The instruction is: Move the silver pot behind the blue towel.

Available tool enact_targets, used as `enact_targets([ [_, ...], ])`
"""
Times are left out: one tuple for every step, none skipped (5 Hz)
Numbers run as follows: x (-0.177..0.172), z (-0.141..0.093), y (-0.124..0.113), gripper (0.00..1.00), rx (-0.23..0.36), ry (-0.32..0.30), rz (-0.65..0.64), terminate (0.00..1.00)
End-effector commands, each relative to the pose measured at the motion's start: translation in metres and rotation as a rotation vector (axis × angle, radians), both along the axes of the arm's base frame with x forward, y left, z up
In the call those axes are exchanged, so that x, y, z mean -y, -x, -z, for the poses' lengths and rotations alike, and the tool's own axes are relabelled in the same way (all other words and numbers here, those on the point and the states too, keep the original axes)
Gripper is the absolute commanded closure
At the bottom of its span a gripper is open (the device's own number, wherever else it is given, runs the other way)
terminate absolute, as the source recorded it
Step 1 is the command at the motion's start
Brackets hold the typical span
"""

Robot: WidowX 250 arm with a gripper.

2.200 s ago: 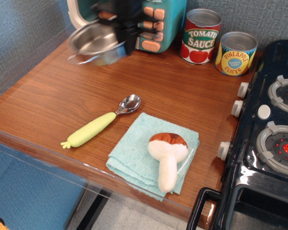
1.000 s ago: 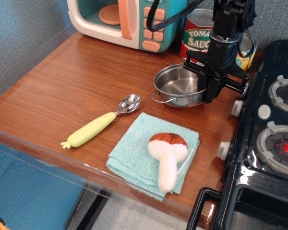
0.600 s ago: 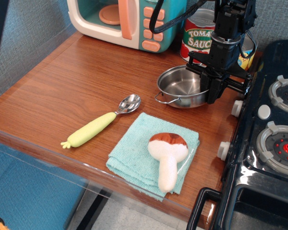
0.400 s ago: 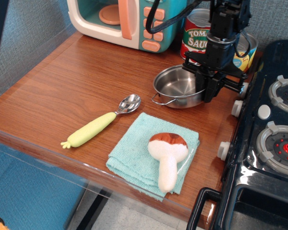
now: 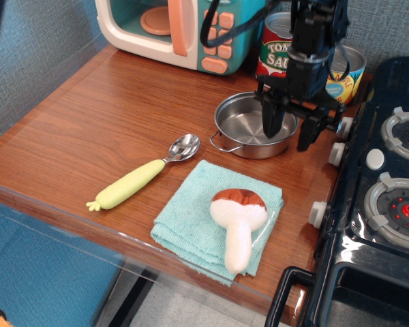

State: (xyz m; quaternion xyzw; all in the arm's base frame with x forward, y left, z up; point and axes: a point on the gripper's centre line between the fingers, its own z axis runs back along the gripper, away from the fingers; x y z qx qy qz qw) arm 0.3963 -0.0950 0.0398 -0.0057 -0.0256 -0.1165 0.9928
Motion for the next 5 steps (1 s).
enact_targets([
  [-0.0003, -0.0822, 0.0141, 0.00, 0.180, 0.041, -0.036, 0.00],
  [-0.0011, -0.0843, 0.0208, 0.00, 0.156, 0.047, -0.052, 0.00],
  [-0.0011, -0.0843, 0.0208, 0.00, 0.156, 0.047, -0.052, 0.00],
  [-0.0011, -0.0843, 0.0208, 0.00, 0.156, 0.047, -0.052, 0.00],
  [-0.0011, -0.0843, 0.0208, 0.00, 0.156, 0.047, -0.052, 1.00],
])
